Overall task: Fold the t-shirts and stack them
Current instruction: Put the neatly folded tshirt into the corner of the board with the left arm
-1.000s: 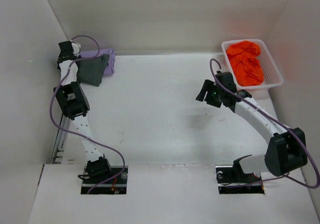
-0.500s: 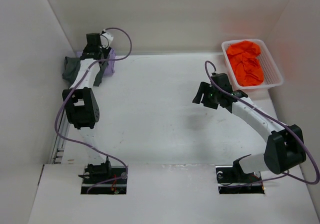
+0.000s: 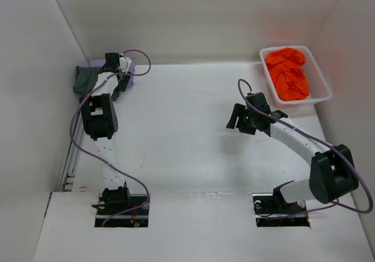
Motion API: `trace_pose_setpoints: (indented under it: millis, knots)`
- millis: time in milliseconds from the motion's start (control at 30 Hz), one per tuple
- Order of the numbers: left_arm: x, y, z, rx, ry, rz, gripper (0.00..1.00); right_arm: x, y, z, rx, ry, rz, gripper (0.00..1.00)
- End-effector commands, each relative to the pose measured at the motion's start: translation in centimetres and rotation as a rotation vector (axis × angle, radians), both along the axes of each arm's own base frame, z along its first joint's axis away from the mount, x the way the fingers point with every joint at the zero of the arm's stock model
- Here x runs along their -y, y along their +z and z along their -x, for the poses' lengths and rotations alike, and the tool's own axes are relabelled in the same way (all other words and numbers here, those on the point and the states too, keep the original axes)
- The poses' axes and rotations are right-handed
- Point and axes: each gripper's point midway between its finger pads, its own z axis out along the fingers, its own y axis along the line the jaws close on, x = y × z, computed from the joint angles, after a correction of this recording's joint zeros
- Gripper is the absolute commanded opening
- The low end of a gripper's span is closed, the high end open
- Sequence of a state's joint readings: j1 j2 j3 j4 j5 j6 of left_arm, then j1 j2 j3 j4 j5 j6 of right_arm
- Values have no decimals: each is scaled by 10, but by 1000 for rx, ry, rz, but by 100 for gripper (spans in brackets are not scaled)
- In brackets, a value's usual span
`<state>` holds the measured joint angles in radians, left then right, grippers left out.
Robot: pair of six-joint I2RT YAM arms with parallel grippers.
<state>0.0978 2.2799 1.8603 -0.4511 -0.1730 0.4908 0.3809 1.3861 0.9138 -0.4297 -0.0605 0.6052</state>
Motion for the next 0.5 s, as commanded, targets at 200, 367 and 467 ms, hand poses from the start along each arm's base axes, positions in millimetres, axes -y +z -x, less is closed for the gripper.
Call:
trace_pose_setpoints:
  millis: [200, 367, 467]
  knots:
    - [13, 6, -19, 54, 48, 225, 56, -1, -7, -2, 20, 9, -13, 71]
    - [7, -10, -13, 11, 69, 196, 52, -2, -5, -5, 24, 13, -12, 71]
    - [-1, -17, -9, -12, 89, 167, 43, -2, -4, -7, 27, 12, -13, 71]
